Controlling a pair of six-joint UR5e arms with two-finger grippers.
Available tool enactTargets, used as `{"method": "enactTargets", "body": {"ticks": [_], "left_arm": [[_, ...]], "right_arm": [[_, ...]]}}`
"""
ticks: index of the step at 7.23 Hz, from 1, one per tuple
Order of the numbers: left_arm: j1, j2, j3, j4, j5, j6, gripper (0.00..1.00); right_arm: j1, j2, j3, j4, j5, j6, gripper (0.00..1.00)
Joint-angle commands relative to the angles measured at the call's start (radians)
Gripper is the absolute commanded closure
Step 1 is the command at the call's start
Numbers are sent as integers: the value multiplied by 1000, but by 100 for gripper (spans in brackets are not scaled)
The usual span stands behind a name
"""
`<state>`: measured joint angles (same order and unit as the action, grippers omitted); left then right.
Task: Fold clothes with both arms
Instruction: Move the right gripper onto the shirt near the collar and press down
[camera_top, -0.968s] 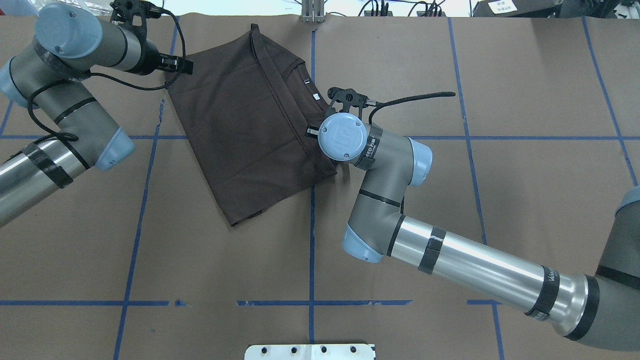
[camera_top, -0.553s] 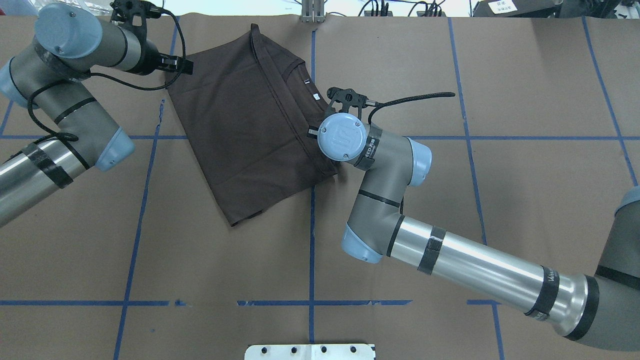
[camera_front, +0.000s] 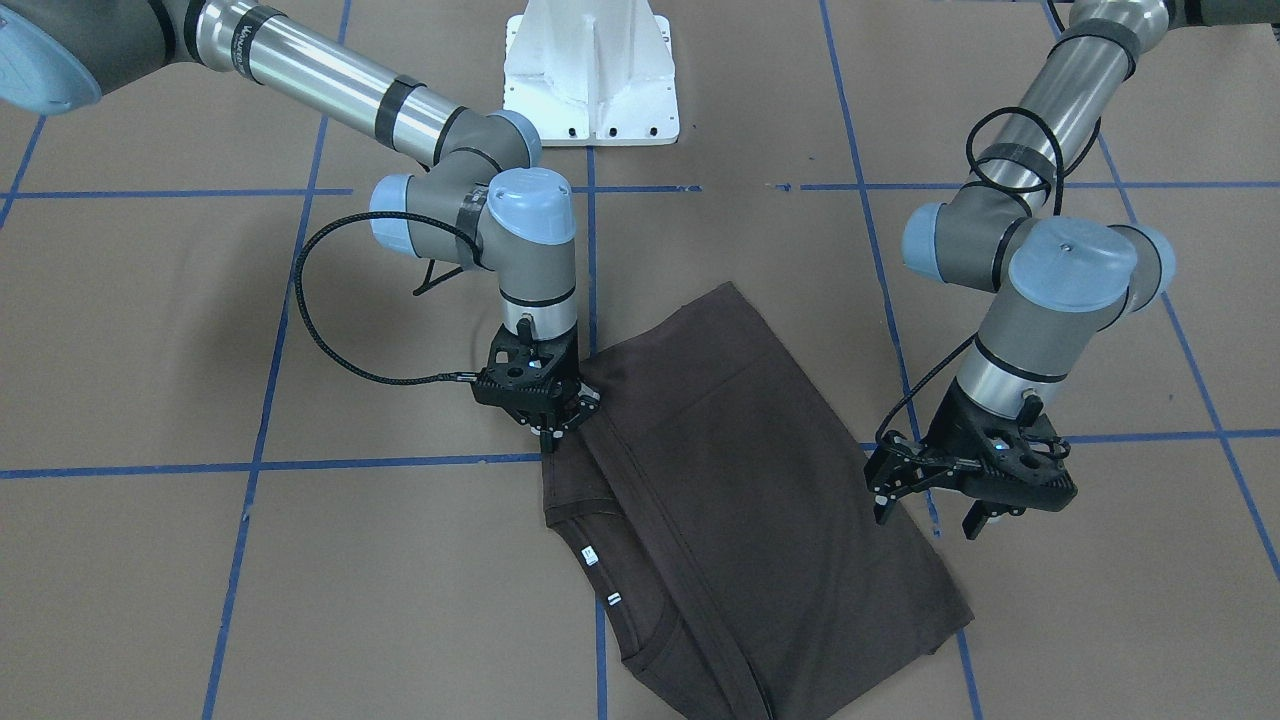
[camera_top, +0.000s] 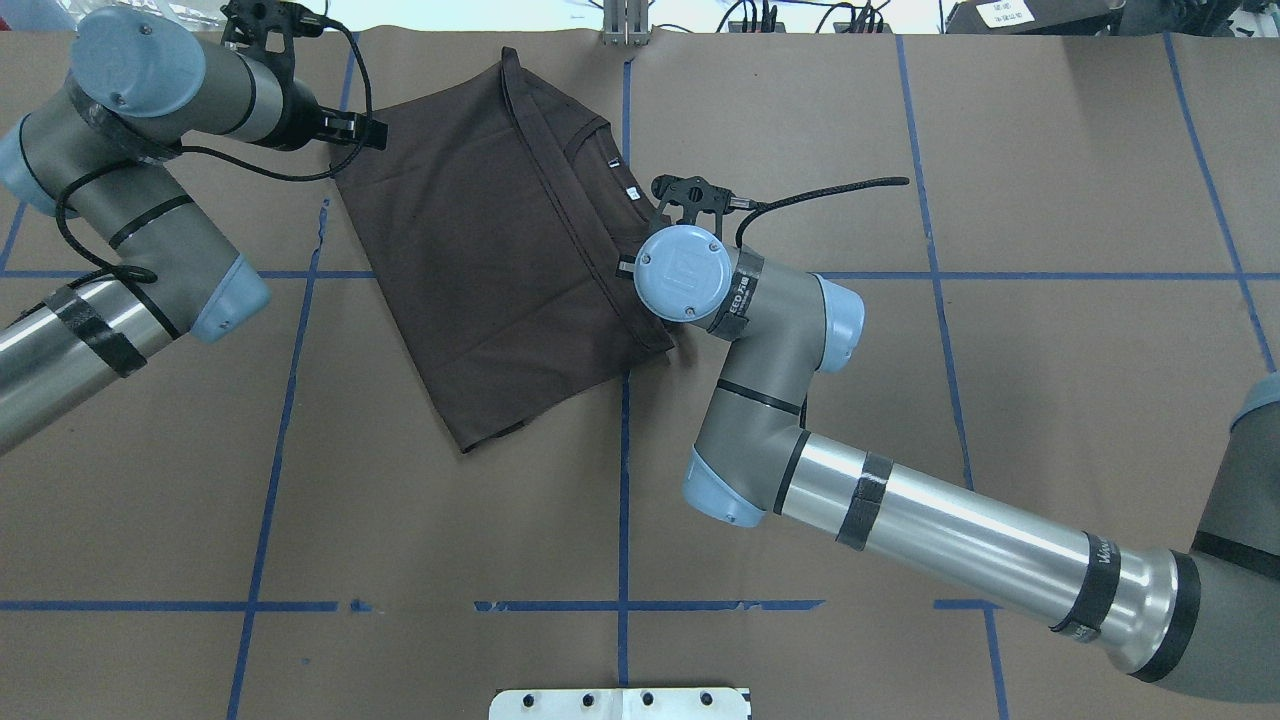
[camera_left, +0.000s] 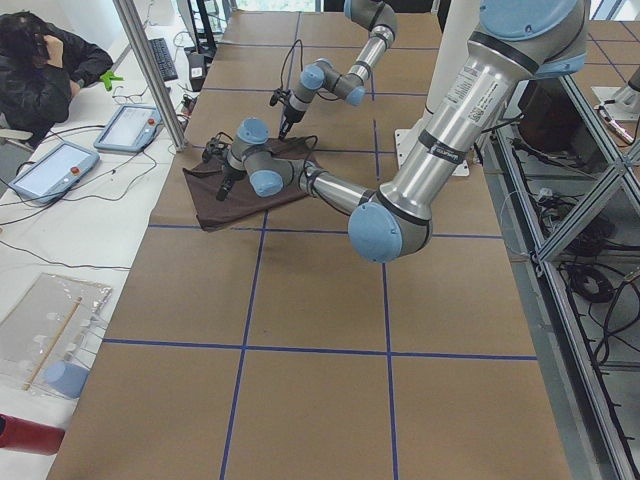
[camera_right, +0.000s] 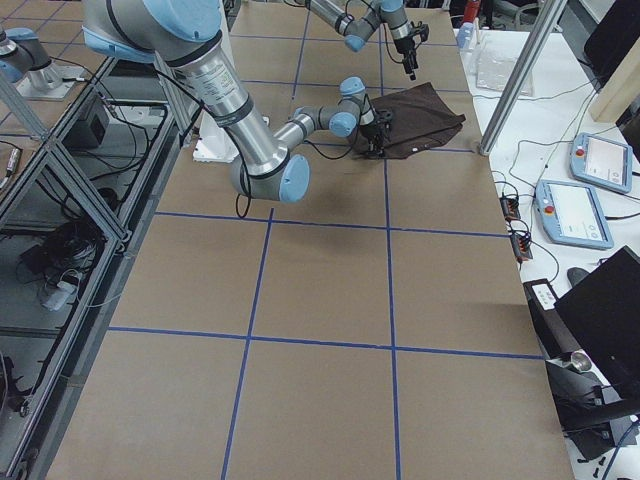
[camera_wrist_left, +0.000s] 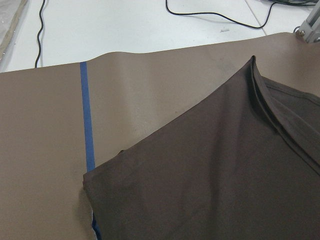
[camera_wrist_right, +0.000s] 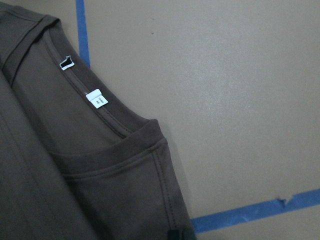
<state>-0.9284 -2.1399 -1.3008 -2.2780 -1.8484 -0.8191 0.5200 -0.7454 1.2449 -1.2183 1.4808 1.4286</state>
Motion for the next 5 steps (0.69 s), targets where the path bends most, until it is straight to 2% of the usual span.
{"method": "enactTargets", "body": {"ticks": [1,5], "left_arm": [[0,0,0,0,0,0,0],[0,0,0,0,0,0,0]], "right_arm": [[0,0,1,-4,0,-31,43],[-3,-5,-4,-3,-2,-25,46]]}}
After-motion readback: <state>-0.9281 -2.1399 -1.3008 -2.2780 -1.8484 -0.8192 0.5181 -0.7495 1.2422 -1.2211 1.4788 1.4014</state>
